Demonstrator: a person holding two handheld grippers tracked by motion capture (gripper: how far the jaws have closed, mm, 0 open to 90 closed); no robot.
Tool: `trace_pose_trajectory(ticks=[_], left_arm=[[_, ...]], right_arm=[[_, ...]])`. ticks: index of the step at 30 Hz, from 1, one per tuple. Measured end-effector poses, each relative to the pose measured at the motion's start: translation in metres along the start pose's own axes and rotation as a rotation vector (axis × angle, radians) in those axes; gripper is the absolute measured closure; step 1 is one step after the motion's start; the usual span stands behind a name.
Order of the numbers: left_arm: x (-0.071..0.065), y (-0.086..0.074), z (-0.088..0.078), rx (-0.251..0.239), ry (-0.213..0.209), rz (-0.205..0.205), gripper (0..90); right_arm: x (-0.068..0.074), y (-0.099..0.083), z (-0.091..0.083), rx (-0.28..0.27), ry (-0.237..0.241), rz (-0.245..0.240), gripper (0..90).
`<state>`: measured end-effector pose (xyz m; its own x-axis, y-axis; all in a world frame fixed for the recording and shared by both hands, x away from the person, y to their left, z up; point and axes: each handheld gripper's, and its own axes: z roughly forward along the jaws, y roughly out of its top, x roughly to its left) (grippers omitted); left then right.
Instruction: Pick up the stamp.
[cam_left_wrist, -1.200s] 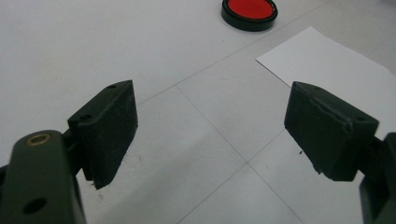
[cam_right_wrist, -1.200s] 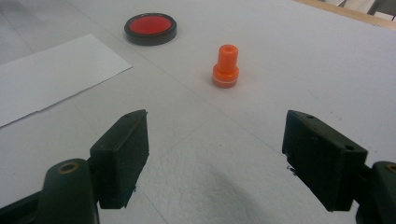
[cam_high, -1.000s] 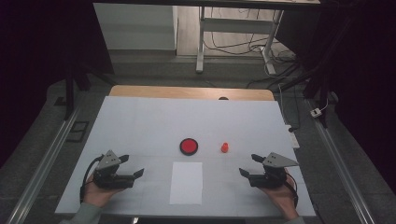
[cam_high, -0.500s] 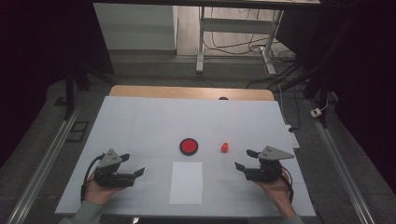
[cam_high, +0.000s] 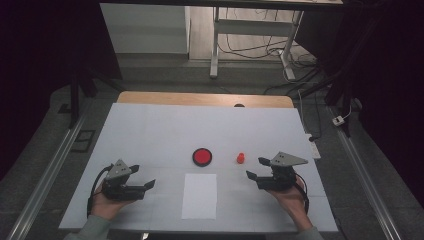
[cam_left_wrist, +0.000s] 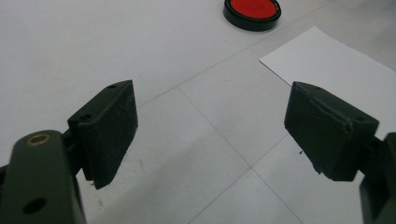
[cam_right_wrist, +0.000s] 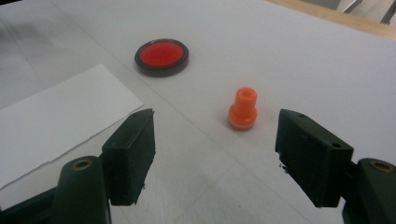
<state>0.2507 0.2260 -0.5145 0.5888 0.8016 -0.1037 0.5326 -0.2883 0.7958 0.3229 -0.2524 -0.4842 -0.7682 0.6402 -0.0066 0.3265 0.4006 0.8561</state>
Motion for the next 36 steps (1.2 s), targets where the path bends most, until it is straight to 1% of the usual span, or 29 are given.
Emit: trace_pose_trajectory(ticks=[5, 6, 8, 11, 12, 14, 16, 20, 22, 24, 25, 28, 29, 32, 36], left_arm=[[0.000, 0.000, 0.002, 0.010, -0.001, 0.004, 17.8], [0.000, 0.000, 0.002, 0.012, -0.001, 0.005, 17.8], [0.000, 0.000, 0.003, 0.015, 0.000, 0.006, 17.8], [0.000, 0.000, 0.003, 0.016, 0.000, 0.008, 17.8], [-0.001, 0.000, 0.003, 0.018, -0.001, 0.012, 17.8], [-0.001, 0.000, 0.003, 0.019, -0.002, 0.013, 17.8], [-0.001, 0.000, 0.004, 0.021, -0.002, 0.014, 17.8], [-0.002, 0.000, 0.004, 0.024, -0.004, 0.017, 17.8], [-0.002, 0.000, 0.004, 0.025, -0.003, 0.016, 17.8], [-0.002, 0.000, 0.004, 0.025, -0.003, 0.016, 17.8], [-0.002, 0.000, 0.004, 0.025, -0.003, 0.016, 17.8], [-0.002, 0.000, 0.004, 0.027, -0.004, 0.015, 17.8], [-0.002, 0.000, 0.004, 0.027, -0.004, 0.015, 17.8], [-0.002, 0.000, 0.004, 0.026, -0.002, 0.013, 17.8], [-0.002, -0.001, 0.004, 0.026, -0.001, 0.012, 17.8]], right_arm=[[0.001, 0.006, 0.009, 0.013, 0.009, -0.001, 29.4], [0.000, 0.007, 0.010, 0.024, 0.009, -0.005, 29.4], [0.000, 0.008, 0.014, 0.027, 0.006, 0.001, 29.4], [-0.002, 0.008, 0.019, 0.049, 0.004, -0.001, 29.5], [-0.002, 0.008, 0.021, 0.048, 0.003, 0.003, 29.5], [-0.002, 0.009, 0.022, 0.056, 0.002, 0.000, 29.4], [-0.003, 0.012, 0.025, 0.063, -0.009, -0.002, 29.4], [-0.005, 0.015, 0.031, 0.070, -0.013, -0.004, 29.6], [-0.005, 0.016, 0.035, 0.081, -0.013, -0.009, 29.7], [-0.006, 0.017, 0.040, 0.094, -0.025, -0.016, 29.8], [-0.007, 0.018, 0.043, 0.089, -0.025, -0.014, 30.0], [-0.009, 0.019, 0.049, 0.106, -0.038, -0.019, 30.7], [-0.010, 0.020, 0.051, 0.119, -0.044, -0.021, 30.8], [-0.014, 0.020, 0.056, 0.120, -0.052, -0.009, 31.9], [-0.017, 0.021, 0.061, 0.126, -0.065, -0.012, 33.6]])
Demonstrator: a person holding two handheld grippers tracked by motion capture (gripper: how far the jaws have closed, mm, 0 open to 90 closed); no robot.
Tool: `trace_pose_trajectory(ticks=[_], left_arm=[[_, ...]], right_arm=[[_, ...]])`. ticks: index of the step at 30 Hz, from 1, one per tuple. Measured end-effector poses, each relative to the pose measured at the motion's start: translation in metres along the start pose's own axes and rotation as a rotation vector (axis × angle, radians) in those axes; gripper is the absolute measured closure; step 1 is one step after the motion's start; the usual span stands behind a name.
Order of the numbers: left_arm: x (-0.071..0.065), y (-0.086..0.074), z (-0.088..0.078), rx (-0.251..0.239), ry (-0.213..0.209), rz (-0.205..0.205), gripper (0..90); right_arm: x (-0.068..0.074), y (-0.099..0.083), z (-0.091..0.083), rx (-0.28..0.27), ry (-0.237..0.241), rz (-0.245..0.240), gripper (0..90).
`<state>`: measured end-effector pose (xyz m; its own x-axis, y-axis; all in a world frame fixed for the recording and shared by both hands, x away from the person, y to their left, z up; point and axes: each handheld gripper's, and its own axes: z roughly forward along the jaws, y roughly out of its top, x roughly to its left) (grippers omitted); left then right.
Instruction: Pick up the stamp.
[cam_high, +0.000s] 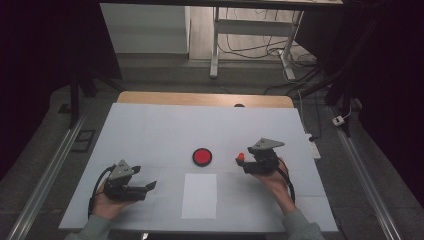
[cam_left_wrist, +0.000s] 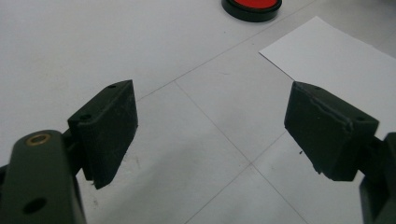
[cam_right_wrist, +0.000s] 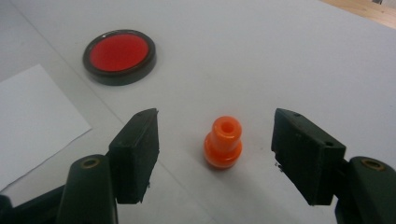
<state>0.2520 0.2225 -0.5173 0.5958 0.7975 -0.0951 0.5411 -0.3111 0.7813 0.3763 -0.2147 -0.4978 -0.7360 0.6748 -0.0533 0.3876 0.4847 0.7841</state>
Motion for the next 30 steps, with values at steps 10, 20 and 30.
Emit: trace_pose_trajectory(ticks=[10, 20, 30], left_arm=[[0.001, 0.000, 0.000, -0.001, 0.000, -0.002, 17.7], [0.002, 0.000, 0.000, -0.002, 0.001, -0.004, 17.8], [0.002, 0.000, -0.001, -0.008, 0.006, -0.003, 17.8]], right_arm=[[-0.002, 0.000, 0.018, 0.038, -0.002, -0.013, 47.3], [-0.004, -0.002, 0.021, 0.050, -0.012, -0.013, 62.2], [-0.005, -0.004, 0.022, 0.045, 0.001, -0.006, 72.7]])
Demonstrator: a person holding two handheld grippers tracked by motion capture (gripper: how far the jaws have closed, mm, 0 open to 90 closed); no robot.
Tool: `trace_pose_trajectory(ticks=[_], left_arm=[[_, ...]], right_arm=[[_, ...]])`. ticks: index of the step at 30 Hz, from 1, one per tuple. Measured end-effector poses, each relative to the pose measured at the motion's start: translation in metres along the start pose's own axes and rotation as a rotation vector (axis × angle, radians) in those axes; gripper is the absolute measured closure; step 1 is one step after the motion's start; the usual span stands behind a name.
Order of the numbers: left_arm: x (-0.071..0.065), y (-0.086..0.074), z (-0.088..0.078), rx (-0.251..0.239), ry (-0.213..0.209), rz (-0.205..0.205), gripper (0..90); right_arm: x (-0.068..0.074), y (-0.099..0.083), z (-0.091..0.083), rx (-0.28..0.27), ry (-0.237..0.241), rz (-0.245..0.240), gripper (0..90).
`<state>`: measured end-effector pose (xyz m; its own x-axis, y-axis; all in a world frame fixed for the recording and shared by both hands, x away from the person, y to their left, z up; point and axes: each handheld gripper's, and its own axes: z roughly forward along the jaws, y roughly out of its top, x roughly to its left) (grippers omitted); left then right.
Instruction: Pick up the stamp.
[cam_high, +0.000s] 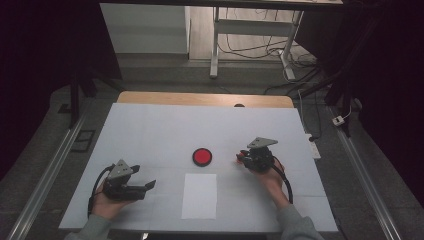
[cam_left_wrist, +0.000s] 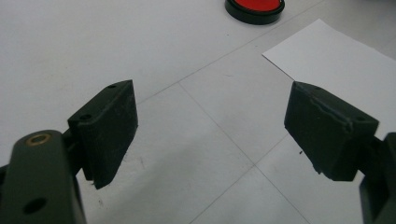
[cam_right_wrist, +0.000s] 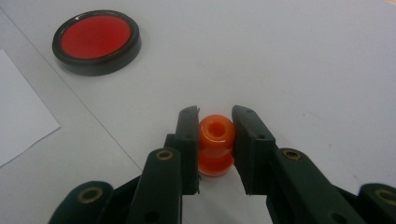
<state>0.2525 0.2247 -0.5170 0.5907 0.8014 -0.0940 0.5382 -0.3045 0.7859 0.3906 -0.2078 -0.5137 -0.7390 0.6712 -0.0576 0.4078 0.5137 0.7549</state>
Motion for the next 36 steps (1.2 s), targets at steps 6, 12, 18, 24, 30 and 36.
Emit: trace_pose_trajectory(ticks=[6, 12, 18, 24, 30, 36], left_arm=[[0.001, 0.000, 0.000, 0.000, -0.001, -0.001, 17.8], [0.000, 0.000, 0.000, 0.000, -0.001, 0.000, 17.8], [0.001, 0.000, 0.000, -0.001, 0.000, -0.001, 17.9], [0.001, 0.000, 0.000, 0.000, 0.001, -0.005, 17.8], [0.001, 0.000, 0.000, -0.001, 0.002, -0.007, 17.8], [0.001, 0.000, 0.000, -0.004, 0.002, -0.009, 17.8]], right_arm=[[0.000, 0.000, -0.001, -0.007, 0.001, -0.005, 72.9], [-0.001, 0.001, -0.007, -0.035, -0.003, 0.003, 73.0], [-0.002, 0.003, -0.014, -0.066, 0.001, 0.016, 73.0], [-0.001, 0.005, -0.020, -0.087, 0.014, 0.022, 73.0], [0.001, 0.006, -0.025, -0.114, 0.029, 0.029, 73.0], [0.003, 0.008, -0.029, -0.134, 0.038, 0.028, 73.0]])
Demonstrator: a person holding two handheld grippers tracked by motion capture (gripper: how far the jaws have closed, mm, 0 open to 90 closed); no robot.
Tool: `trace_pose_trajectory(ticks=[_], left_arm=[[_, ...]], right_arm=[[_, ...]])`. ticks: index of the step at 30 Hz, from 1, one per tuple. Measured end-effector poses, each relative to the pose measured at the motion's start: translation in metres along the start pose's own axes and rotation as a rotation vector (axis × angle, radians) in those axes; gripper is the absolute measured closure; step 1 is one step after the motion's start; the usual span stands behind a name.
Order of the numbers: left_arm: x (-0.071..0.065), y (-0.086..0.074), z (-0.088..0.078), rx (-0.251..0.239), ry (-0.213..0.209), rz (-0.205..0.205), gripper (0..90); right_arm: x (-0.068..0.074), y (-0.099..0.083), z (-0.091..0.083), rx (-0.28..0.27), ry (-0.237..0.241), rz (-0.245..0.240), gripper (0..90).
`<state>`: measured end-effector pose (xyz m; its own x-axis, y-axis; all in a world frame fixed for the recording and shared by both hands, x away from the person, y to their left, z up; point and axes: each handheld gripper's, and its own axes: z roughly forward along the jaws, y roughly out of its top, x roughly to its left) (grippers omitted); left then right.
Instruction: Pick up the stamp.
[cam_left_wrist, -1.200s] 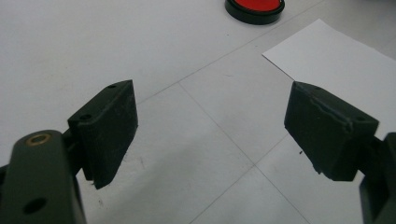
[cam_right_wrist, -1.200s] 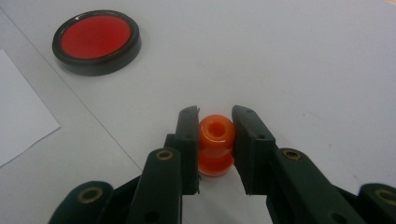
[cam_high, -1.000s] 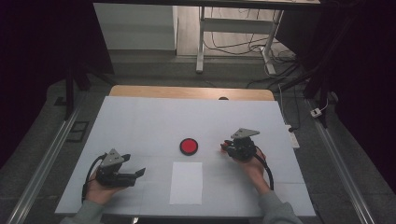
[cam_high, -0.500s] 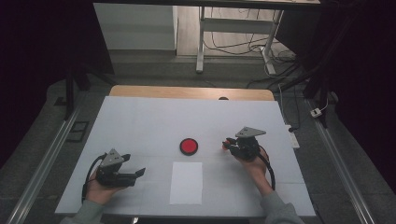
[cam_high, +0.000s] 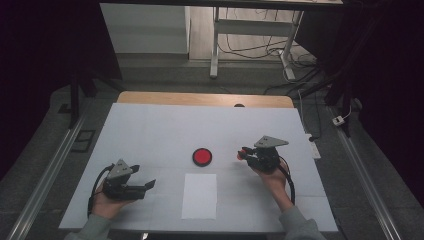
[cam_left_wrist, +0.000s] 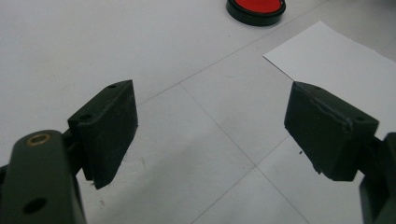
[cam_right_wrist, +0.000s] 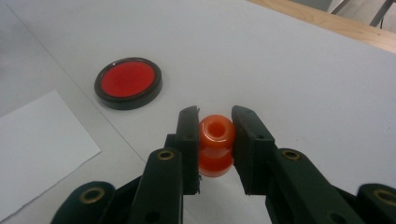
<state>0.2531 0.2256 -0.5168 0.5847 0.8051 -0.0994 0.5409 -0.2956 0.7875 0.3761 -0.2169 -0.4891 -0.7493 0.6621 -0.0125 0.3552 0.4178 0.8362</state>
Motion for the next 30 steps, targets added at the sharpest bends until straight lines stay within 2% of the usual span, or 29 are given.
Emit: trace_pose_trajectory(ticks=[9, 30], left_arm=[[0.000, 0.000, 0.000, -0.001, -0.001, 0.000, 17.8], [0.000, 0.000, 0.000, 0.001, 0.003, 0.001, 17.8]], right_arm=[[0.005, 0.003, -0.006, -0.030, 0.023, 0.004, 73.0], [0.020, 0.010, -0.008, -0.045, 0.076, -0.007, 73.0]])
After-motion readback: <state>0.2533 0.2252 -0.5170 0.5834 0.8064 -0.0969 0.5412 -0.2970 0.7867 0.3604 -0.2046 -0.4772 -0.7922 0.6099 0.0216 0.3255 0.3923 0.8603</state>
